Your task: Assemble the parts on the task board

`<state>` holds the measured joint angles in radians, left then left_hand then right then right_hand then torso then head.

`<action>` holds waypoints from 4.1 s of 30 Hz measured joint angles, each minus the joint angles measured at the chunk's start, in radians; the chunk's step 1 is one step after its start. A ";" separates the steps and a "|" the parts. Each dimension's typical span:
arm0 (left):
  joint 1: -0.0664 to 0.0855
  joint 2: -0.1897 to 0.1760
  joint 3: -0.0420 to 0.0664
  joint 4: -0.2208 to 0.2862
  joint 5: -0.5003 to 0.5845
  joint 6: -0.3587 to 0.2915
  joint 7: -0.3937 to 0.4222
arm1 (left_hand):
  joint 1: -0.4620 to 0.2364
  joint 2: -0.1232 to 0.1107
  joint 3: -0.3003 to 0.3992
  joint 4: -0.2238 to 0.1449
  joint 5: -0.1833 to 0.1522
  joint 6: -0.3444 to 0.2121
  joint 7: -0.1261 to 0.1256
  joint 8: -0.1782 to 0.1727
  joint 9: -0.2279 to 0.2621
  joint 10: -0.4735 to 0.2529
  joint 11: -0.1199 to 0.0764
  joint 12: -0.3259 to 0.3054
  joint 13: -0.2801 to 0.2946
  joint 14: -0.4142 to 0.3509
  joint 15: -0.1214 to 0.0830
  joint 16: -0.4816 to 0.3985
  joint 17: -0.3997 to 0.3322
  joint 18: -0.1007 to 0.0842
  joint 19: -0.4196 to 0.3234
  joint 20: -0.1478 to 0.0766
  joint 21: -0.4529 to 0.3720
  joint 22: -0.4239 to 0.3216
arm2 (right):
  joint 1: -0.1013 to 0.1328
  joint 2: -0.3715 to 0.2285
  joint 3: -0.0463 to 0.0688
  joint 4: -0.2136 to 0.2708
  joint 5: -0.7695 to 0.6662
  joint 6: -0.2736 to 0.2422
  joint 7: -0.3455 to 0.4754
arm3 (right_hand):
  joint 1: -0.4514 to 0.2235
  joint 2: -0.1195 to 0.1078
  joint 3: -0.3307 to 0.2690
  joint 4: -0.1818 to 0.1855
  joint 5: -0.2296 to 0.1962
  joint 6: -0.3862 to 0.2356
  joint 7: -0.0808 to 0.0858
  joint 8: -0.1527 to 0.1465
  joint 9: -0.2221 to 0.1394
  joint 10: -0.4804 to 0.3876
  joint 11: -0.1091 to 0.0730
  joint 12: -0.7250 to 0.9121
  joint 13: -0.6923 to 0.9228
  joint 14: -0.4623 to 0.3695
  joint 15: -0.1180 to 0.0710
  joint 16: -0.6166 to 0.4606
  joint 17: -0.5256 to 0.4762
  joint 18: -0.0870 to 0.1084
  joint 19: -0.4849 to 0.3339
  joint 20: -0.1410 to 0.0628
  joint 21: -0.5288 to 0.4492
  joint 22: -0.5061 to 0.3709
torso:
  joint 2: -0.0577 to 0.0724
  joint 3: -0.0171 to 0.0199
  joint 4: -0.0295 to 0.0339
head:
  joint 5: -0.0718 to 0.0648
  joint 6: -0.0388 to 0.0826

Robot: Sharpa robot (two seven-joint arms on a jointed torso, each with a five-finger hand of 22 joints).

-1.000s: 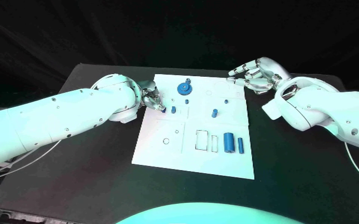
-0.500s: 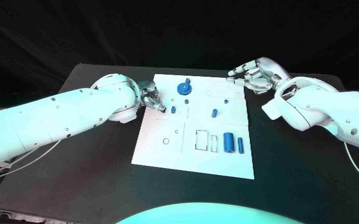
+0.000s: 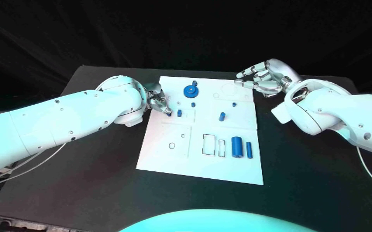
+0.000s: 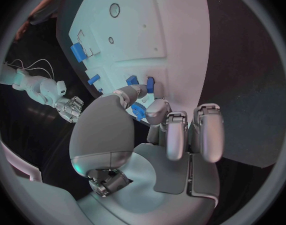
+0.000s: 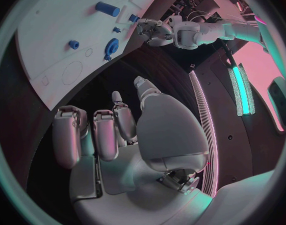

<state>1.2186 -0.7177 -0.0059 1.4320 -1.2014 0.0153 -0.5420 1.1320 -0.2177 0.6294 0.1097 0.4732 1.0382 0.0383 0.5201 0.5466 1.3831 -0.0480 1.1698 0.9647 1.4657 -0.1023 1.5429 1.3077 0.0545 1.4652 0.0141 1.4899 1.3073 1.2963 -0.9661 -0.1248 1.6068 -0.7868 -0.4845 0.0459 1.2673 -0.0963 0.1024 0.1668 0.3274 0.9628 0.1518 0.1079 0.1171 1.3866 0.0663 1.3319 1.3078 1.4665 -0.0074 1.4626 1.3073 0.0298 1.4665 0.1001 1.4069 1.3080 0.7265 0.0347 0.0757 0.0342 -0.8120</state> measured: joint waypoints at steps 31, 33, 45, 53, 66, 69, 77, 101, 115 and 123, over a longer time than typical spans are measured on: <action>-0.002 0.011 -0.002 -0.013 0.010 0.004 -0.030 | -0.023 0.019 -0.220 0.083 -0.003 0.050 -0.035 -0.018 -0.002 0.022 -0.019 0.008 0.020 0.000 -0.007 0.000 0.000 -0.015 0.000 -0.007 0.004 0.001 | 0.000 -0.004 0.000 0.003 0.000 0.000 0.000 | 0.000 0.000 -0.003 0.003 0.000 0.000 0.000 0.000 0.000 0.000 0.000 0.000 0.000 0.000 0.000 -0.004 0.001 0.000 -0.004 -0.004 0.000 0.000 | -0.001 -0.0007 0.0010 | -0.003 -0.003; -0.002 0.011 -0.002 -0.014 0.011 0.004 -0.031 | -0.019 0.023 -0.227 0.089 -0.003 0.050 -0.035 -0.019 -0.002 0.022 -0.019 0.008 0.020 0.000 -0.007 0.000 0.000 -0.016 0.000 -0.007 0.004 0.001 | 0.000 -0.004 0.000 0.003 0.000 0.000 0.000 | 0.000 0.000 -0.003 0.003 0.000 0.000 0.000 0.000 0.000 0.000 0.000 0.000 0.000 0.000 0.000 -0.004 0.001 0.000 -0.004 -0.004 -0.004 0.000 | -0.001 -0.0007 0.0010 | -0.004 -0.003; -0.003 0.004 -0.001 -0.014 0.017 -0.008 -0.038 | -0.042 0.037 -0.327 0.156 -0.003 0.053 -0.032 -0.033 -0.004 0.019 -0.016 0.008 0.012 0.000 -0.007 0.000 0.000 -0.016 0.000 -0.007 0.004 0.000 | 0.000 -0.003 0.000 0.001 0.000 -0.001 0.000 | -0.004 0.004 -0.006 0.006 0.000 0.000 0.000 0.000 -0.001 0.000 0.000 0.000 0.000 0.000 0.000 -0.004 0.001 0.000 -0.004 -0.004 -0.004 -0.001 | -0.001 -0.0007 0.0007 | -0.004 0.001; -0.003 -0.006 0.008 -0.007 0.033 -0.044 -0.039 | -0.085 0.051 -0.409 0.182 -0.003 0.057 -0.028 -0.042 -0.005 0.015 -0.012 0.003 0.007 0.000 -0.007 0.000 0.000 -0.016 0.000 -0.007 0.004 0.000 | 0.000 -0.001 0.000 -0.001 0.000 -0.001 0.001 | -0.004 0.004 -0.006 0.006 0.000 0.000 0.000 0.000 -0.001 0.000 0.000 0.000 0.000 0.000 0.000 -0.004 0.001 0.000 -0.004 -0.004 -0.004 -0.001 | -0.001 -0.0008 0.0007 | -0.005 0.000; 0.000 -0.015 0.017 -0.007 0.133 -0.219 0.054 | -0.015 0.067 -0.556 0.179 -0.003 -0.117 0.059 -0.126 -0.060 -0.296 0.070 -0.339 -0.385 -0.010 0.057 -0.173 -0.027 0.063 -0.204 0.033 -0.301 -0.286 | 0.000 0.000 0.000 -0.005 0.001 -0.001 0.001 | -0.004 0.004 -0.006 0.006 0.000 0.000 0.000 0.000 -0.001 0.000 0.000 0.000 0.000 0.000 0.000 -0.004 0.000 0.000 -0.004 -0.004 -0.004 -0.001 | -0.001 -0.0004 0.0010 | -0.005 0.007; 0.001 -0.011 0.017 -0.009 0.158 -0.259 0.117 | 0.119 0.069 -0.545 0.167 -0.002 -0.152 0.090 -0.154 -0.102 -0.384 0.102 -0.418 -0.446 -0.130 0.087 -0.399 -0.257 0.116 -0.357 0.062 -0.530 -0.543 | 0.000 0.000 0.000 -0.005 0.001 -0.001 0.001 | -0.004 0.004 -0.009 0.009 0.000 0.000 0.000 0.000 -0.001 0.000 0.000 0.000 0.000 0.000 0.000 -0.008 0.000 0.000 -0.004 -0.004 -0.015 0.000 | -0.001 -0.0003 0.0008 | -0.010 0.012; 0.000 0.029 0.005 -0.015 0.113 -0.318 0.326 | 0.363 0.038 -0.380 0.083 -0.028 -0.139 0.101 -0.230 -0.215 -0.435 0.127 -0.610 -0.622 -0.277 0.106 -0.628 -0.525 0.118 -0.411 0.079 -0.673 -0.659 | 0.000 -0.002 0.000 -0.005 0.001 -0.001 0.002 | -0.004 0.004 -0.008 0.008 0.006 0.000 0.000 0.000 -0.002 -0.017 -0.002 -0.022 0.000 0.000 0.000 -0.023 0.000 0.015 -0.004 -0.004 -0.036 0.000 | 0.001 -0.0004 -0.0004 | -0.021 0.023; -0.003 0.138 -0.003 -0.084 -0.350 -0.212 0.439 | 0.329 -0.011 -0.373 0.072 -0.043 -0.048 0.084 -0.306 -0.335 -0.415 0.132 -0.775 -0.796 -0.098 0.113 -0.311 -0.304 0.088 -0.214 0.089 -0.400 -0.365 | 0.000 -0.001 0.000 0.001 -0.002 -0.006 0.014 | 0.007 0.015 -0.014 0.003 0.015 0.000 0.000 0.004 -0.004 -0.133 -0.007 -0.207 -0.121 0.000 -0.007 -0.101 -0.032 0.031 -0.034 -0.013 -0.158 -0.004 | 0.001 -0.0002 -0.0011 | -0.033 0.035; -0.012 0.177 -0.004 -0.137 -0.402 -0.148 0.426 | 0.325 -0.006 -0.373 0.072 -0.043 -0.041 0.092 -0.312 -0.341 -0.411 0.136 -0.787 -0.806 -0.091 0.113 -0.302 -0.301 0.085 -0.207 0.089 -0.386 -0.345 | 0.000 0.000 0.000 0.002 -0.003 -0.011 0.018 | 0.007 0.015 -0.014 0.003 0.015 0.000 0.000 0.004 -0.005 -0.133 -0.007 -0.213 -0.128 0.000 -0.007 -0.105 -0.035 0.031 -0.034 -0.013 -0.164 -0.008 | 0.000 -0.0003 0.0006 | -0.037 0.033; -0.018 0.192 -0.004 -0.157 -0.414 -0.141 0.427 | 0.334 0.002 -0.369 0.063 -0.043 -0.034 0.092 -0.330 -0.355 -0.390 0.132 -0.802 -0.821 -0.091 0.113 -0.289 -0.310 0.085 -0.207 0.089 -0.370 -0.331 | 0.000 0.002 0.000 0.002 -0.003 -0.014 0.019 | 0.007 0.015 -0.014 0.003 0.015 0.000 0.000 0.004 -0.005 -0.136 -0.004 -0.213 -0.130 0.000 -0.007 -0.105 -0.037 0.031 -0.038 -0.016 -0.170 -0.011 | 0.000 -0.0007 0.0010 | -0.040 0.029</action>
<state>1.2009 -0.5262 -0.0097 1.2746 -1.6156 -0.1253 -0.1150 1.4659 -0.2154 0.2605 0.1725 0.4306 1.0042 0.1299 0.1897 0.1919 0.9935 0.0840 0.3681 0.1433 1.3750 0.0104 1.2535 0.9974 0.1396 1.2581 0.1034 1.1198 0.9760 1.2960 -0.9640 -0.1248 1.6085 -0.7895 -0.4984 0.0647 1.2738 -0.0816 0.0884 0.1697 0.3428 0.9628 0.1518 0.1117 0.1121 1.2505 0.0626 1.1189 1.1781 1.4666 -0.0147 1.3581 1.2706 0.0612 1.4286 0.0840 1.2369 1.2968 0.7263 0.0340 0.0767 -0.0061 -0.7832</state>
